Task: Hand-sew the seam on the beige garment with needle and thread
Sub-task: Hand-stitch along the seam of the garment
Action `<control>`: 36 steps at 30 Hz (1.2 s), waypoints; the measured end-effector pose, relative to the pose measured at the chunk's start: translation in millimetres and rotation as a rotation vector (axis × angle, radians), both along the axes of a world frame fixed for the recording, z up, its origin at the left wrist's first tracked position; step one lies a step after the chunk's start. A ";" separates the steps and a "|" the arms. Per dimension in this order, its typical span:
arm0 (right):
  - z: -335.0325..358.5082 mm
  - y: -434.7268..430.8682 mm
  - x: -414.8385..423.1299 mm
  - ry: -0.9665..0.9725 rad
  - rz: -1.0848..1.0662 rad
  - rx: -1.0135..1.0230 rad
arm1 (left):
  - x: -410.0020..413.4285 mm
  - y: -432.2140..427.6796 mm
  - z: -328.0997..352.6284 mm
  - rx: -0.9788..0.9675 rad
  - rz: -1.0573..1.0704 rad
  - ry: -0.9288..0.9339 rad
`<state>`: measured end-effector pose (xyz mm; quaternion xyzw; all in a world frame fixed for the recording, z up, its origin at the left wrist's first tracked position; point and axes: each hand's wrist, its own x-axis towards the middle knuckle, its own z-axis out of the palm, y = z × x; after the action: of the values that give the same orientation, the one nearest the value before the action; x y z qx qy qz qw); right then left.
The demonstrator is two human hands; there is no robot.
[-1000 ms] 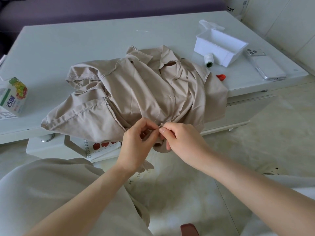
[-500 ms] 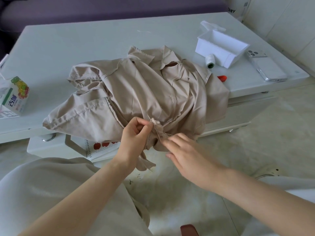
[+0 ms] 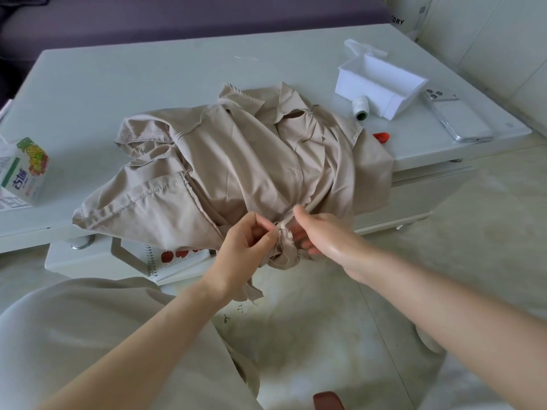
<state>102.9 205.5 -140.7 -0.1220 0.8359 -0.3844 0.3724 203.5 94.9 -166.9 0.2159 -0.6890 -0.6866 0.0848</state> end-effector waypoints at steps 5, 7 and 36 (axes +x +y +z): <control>0.1 -7.8 4.9 -0.263 -0.056 -0.249 | 0.9 -1.5 -1.8 -0.014 -0.021 0.013; 0.7 -8.8 3.5 -0.306 -0.099 -0.322 | 1.1 -1.8 -2.1 -0.017 -0.028 0.013; -14.6 50.8 -36.9 0.270 -0.160 -0.334 | -3.6 -9.4 -14.1 -0.091 0.083 -0.100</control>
<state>66.0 256.3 -155.3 -0.1657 0.8100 -0.5258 0.1999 199.9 85.5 -180.9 0.2744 -0.7132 -0.6390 0.0882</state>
